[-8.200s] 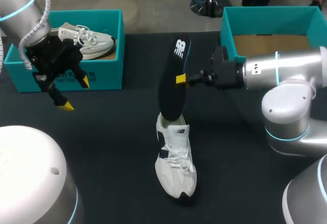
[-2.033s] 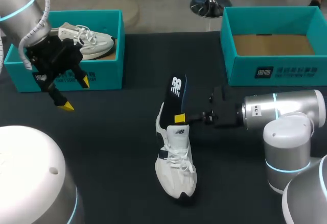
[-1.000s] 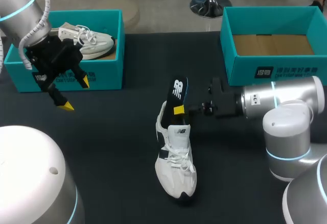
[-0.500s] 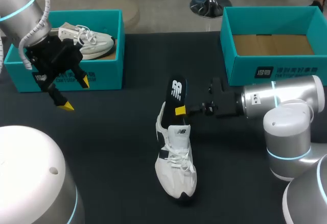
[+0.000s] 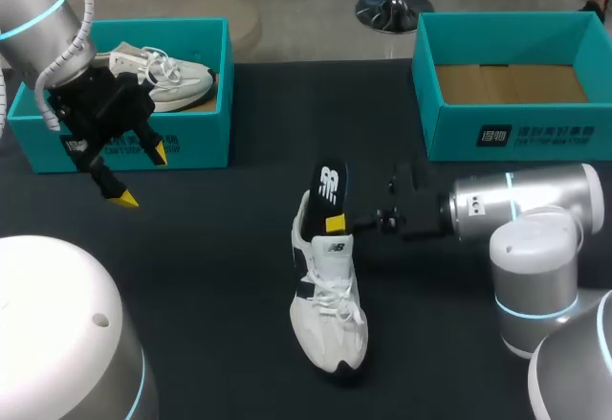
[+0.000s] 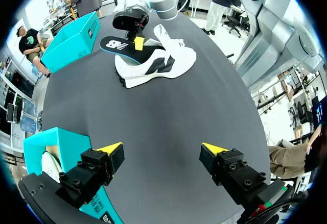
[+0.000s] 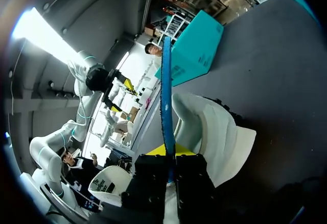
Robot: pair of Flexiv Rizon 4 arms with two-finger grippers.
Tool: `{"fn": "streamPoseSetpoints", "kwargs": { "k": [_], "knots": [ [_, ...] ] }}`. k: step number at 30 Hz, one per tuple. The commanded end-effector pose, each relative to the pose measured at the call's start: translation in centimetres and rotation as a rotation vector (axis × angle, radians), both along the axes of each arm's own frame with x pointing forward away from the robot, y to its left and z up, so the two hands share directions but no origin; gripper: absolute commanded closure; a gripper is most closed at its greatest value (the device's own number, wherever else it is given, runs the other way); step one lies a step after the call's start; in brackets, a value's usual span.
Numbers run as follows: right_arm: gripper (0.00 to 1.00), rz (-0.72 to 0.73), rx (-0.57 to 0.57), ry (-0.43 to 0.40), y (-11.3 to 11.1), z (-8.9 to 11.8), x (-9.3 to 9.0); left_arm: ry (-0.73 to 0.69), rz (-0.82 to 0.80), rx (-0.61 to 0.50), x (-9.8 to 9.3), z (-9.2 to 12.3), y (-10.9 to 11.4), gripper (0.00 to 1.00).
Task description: Take the shoe out of the shoebox, open the shoe tongue, remove and reinsert the insole, then place the shoe into the shoebox
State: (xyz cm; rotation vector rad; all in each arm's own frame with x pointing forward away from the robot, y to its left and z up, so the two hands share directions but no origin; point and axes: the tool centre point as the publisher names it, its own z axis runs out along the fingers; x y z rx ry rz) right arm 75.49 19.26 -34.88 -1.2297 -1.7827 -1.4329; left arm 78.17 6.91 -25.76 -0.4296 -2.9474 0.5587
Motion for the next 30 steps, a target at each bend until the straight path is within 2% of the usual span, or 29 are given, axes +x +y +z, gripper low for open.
{"fn": "streamPoseSetpoints", "kwargs": {
  "k": [1, 8, 9, 10, 11, 26, 29, 30],
  "knots": [
    [1.00, -0.010, -0.006, 0.006, 0.2, -0.4, -1.0, 0.001, 0.000, 0.003, 0.0, 0.0, 0.0, 0.00],
    [1.00, -0.014, -0.014, 0.013, -0.2, -0.5, -0.9, 0.001, 0.000, 0.003, 0.0, 0.0, 0.0, 0.00],
    [0.86, -0.013, -0.016, 0.009, -0.3, -0.4, -0.8, 0.001, 0.000, 0.003, 0.0, 0.0, 0.0, 0.00],
    [0.68, -0.010, -0.019, 0.005, -0.3, -0.2, -0.6, 0.001, 0.000, 0.003, 0.0, 0.0, 0.0, 0.00],
    [0.67, -0.007, -0.020, 0.001, -0.2, -0.1, -0.5, 0.001, 0.000, 0.003, 0.0, 0.0, 0.0, 0.00],
    [0.69, 0.018, -0.056, -0.033, -1.1, 1.4, 2.0, 0.001, 0.000, 0.003, 0.0, 0.0, 0.0, 0.00],
    [0.74, 0.017, -0.061, -0.038, -1.3, 1.7, 2.3, 0.001, 0.000, 0.003, 0.0, 0.0, 0.0, 0.00],
    [0.82, 0.017, -0.063, -0.039, -1.3, 1.7, 2.4, 0.001, 0.000, 0.003, 0.0, 0.0, 0.0, 0.00]
  ]
}}
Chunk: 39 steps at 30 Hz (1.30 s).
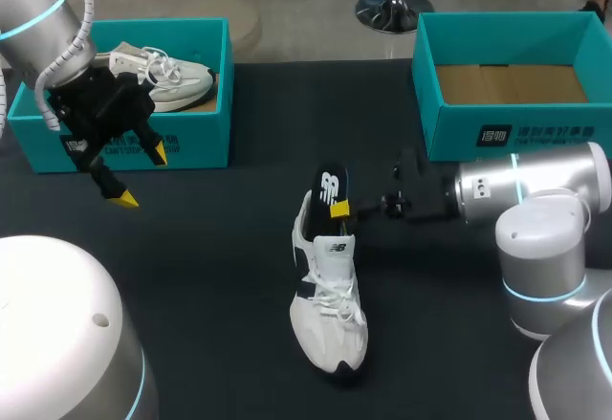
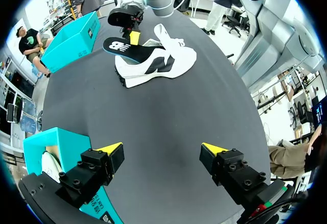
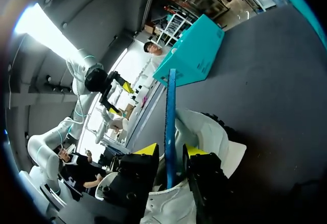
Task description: Take the shoe out of the shoebox, open the shoe tongue, remove and reinsert the insole, then place the shoe into the shoebox
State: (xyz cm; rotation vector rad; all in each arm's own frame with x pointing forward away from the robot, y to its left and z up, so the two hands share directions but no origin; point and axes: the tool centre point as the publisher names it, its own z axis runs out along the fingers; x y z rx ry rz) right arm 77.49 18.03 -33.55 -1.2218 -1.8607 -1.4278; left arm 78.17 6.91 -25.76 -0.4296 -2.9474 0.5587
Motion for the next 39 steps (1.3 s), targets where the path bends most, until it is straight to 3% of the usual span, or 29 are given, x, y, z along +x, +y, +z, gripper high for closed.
{"fn": "streamPoseSetpoints", "kwargs": {
  "k": [1, 2, 9, 22, 34, 39],
  "knots": [
    [0.92, 0.007, -0.016, 0.002, -0.1, 0.4, 0.5, 0.001, 0.000, 0.003, 0.0, 0.0, 0.0, 0.00],
    [1.00, 0.007, -0.017, 0.001, -0.2, 0.4, 0.6, 0.001, 0.000, 0.003, 0.0, 0.0, 0.0, 0.00],
    [1.00, 0.017, -0.015, 0.001, 0.2, 0.3, 0.4, 0.001, 0.000, 0.003, 0.0, 0.0, 0.0, 0.00],
    [1.00, 0.031, 0.009, 0.067, 1.5, -1.9, -2.7, 0.001, 0.000, 0.003, 0.0, 0.0, 0.0, 0.00],
    [1.00, 0.011, -0.005, 0.112, 0.7, -2.8, -3.9, 0.001, 0.000, 0.003, 0.0, 0.0, 0.0, 0.00],
    [0.77, 0.007, -0.019, 0.088, 0.3, -1.9, -3.0, 0.001, 0.000, 0.003, 0.0, 0.0, 0.0, 0.00]
  ]
}}
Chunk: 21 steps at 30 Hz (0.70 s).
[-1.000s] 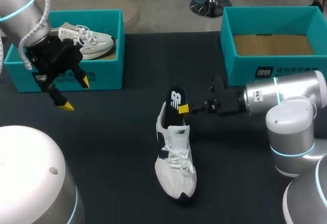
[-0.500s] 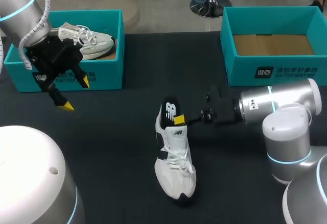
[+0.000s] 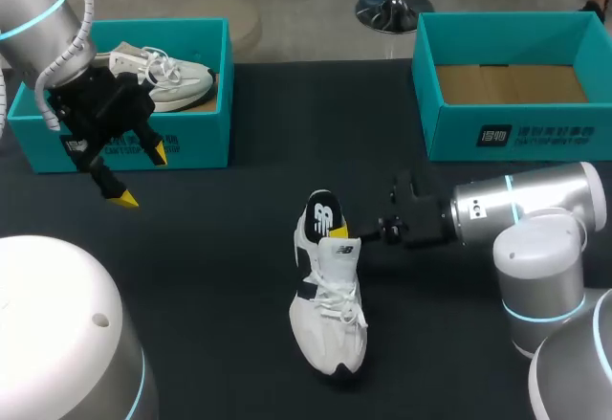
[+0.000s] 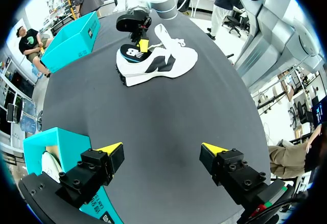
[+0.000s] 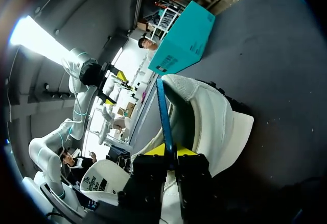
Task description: Take the shoe out of the shoebox, open the shoe tongue, remove and reinsert the insole, then place the shoe into the shoebox
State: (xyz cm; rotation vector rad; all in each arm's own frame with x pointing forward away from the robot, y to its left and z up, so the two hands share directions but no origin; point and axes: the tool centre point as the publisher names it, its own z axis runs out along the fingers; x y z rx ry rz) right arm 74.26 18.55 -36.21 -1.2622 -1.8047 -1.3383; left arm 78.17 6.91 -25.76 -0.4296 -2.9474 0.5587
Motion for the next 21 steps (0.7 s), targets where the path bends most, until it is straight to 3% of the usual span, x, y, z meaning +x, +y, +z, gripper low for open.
{"fn": "streamPoseSetpoints", "kwargs": {
  "k": [1, 8, 16, 19, 20, 21],
  "knots": [
    [0.77, 0.002, -0.015, -0.014, -0.3, 0.9, 0.5, 0.001, 0.000, 0.003, 0.0, 0.0, 0.0, 0.00],
    [0.79, 0.016, -0.024, -0.047, -0.2, 2.1, 1.9, 0.001, 0.000, 0.003, 0.0, 0.0, 0.0, 0.00],
    [0.81, 0.035, -0.033, -0.041, 0.1, 1.8, 2.9, 0.001, 0.000, 0.003, 0.0, 0.0, 0.0, 0.00],
    [0.89, 0.040, -0.038, -0.043, 0.0, 1.9, 3.2, 0.001, 0.000, 0.003, 0.0, 0.0, 0.0, 0.00],
    [1.00, 0.040, -0.040, -0.046, -0.1, 1.9, 3.4, 0.001, 0.000, 0.003, 0.0, 0.0, 0.0, 0.00],
    [1.00, 0.040, -0.041, -0.047, -0.2, 1.9, 3.4, 0.001, 0.000, 0.003, 0.0, 0.0, 0.0, 0.00]
  ]
}}
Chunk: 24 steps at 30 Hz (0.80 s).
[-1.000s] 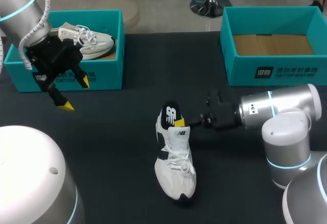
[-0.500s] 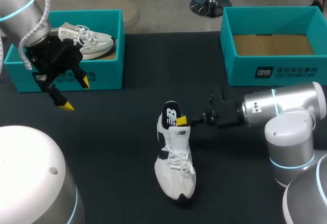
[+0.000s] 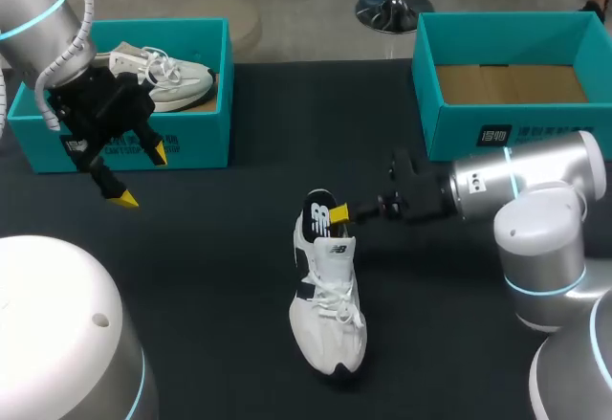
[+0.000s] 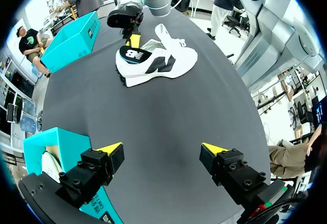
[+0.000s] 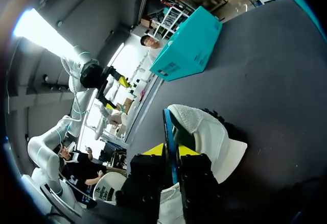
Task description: Take the shoe out of the shoebox, open the shoe tongue, remove and reinsert the insole, then place the shoe into the shoebox
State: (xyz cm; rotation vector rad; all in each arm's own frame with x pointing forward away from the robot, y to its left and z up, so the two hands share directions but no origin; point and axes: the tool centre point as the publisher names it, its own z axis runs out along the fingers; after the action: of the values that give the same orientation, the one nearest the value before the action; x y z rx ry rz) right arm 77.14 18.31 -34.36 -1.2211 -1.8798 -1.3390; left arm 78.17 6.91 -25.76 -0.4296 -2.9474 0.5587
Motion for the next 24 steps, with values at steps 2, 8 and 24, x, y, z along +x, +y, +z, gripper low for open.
{"fn": "streamPoseSetpoints", "kwargs": {
  "k": [2, 8, 24],
  "knots": [
    [1.00, 0.006, -0.010, 0.000, 0.0, 0.2, 0.5, 0.001, 0.000, 0.003, 0.0, 0.0, 0.0, 0.00],
    [1.00, -0.006, -0.009, 0.015, -0.2, -0.1, -0.6, 0.001, 0.000, 0.003, 0.0, 0.0, 0.0, 0.00],
    [1.00, -0.016, -0.003, 0.111, 0.2, -2.8, -4.1, 0.001, 0.000, 0.003, 0.0, 0.0, 0.0, 0.00]
  ]
}}
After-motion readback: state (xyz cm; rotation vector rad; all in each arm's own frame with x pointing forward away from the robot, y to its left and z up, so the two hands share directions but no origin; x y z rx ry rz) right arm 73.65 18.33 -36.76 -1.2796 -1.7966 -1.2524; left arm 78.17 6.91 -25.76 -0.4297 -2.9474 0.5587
